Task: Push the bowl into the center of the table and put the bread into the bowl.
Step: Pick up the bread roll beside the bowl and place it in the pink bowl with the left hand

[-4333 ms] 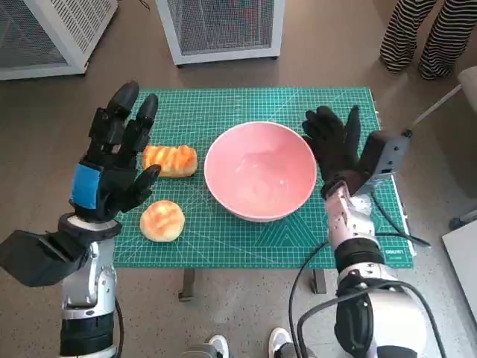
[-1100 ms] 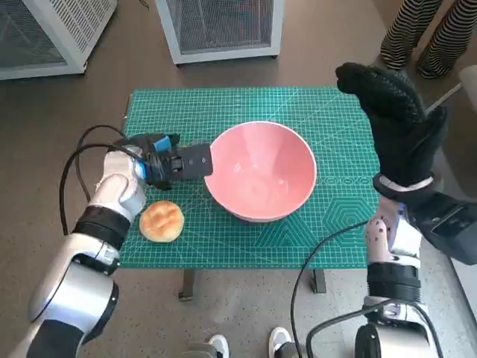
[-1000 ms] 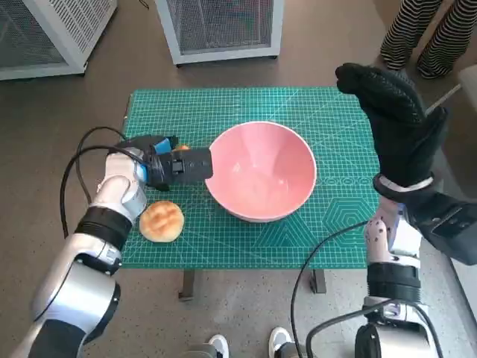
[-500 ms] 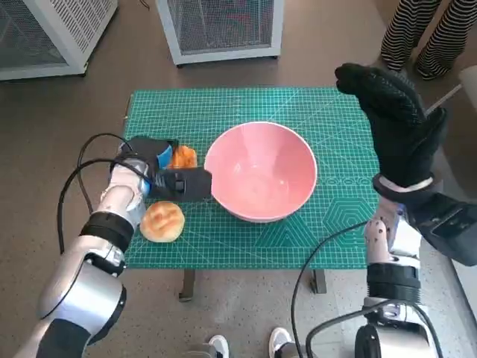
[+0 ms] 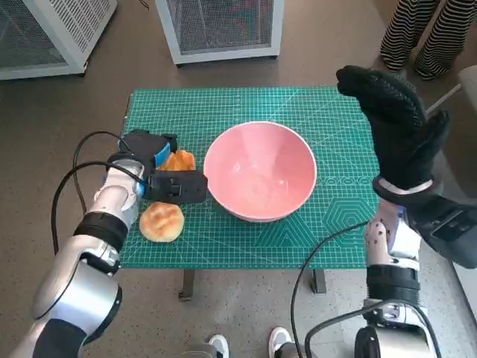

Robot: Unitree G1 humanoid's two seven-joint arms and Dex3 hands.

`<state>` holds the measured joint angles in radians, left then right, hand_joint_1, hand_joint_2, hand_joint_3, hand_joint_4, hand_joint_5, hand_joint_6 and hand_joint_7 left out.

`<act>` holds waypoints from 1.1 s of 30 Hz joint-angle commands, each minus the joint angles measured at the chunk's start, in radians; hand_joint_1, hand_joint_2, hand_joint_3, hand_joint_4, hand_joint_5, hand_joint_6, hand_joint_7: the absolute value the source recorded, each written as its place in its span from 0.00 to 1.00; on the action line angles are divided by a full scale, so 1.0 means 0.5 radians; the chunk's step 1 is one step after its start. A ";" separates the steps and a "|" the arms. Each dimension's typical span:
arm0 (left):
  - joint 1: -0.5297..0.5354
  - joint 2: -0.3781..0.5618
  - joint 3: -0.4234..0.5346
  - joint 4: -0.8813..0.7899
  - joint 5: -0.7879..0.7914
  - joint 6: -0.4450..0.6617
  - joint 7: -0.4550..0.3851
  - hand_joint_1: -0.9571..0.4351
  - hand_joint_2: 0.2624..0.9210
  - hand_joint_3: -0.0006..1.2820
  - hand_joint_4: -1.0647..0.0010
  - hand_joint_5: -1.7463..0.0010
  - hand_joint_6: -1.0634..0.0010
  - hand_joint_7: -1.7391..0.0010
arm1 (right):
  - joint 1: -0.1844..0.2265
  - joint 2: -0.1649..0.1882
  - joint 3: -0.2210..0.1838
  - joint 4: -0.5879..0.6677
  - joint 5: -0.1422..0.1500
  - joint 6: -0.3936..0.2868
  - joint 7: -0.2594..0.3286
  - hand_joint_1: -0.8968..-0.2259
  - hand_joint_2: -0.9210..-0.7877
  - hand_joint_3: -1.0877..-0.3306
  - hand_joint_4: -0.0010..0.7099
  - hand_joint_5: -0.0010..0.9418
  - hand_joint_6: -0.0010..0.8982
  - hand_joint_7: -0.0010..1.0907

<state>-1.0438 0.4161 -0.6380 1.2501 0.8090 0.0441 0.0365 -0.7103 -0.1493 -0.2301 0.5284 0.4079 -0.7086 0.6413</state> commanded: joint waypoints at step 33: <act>0.504 0.042 0.538 -2.213 -0.230 0.012 -0.029 0.69 0.98 0.01 0.24 0.45 0.37 0.32 | 0.025 0.015 0.040 0.021 0.060 0.063 0.043 0.46 0.00 0.57 0.32 0.00 0.03 0.50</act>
<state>-0.8104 0.4780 -0.3685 0.1997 0.7255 0.0912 0.0421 -0.7122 -0.1481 -0.2172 0.5291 0.4307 -0.6997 0.6508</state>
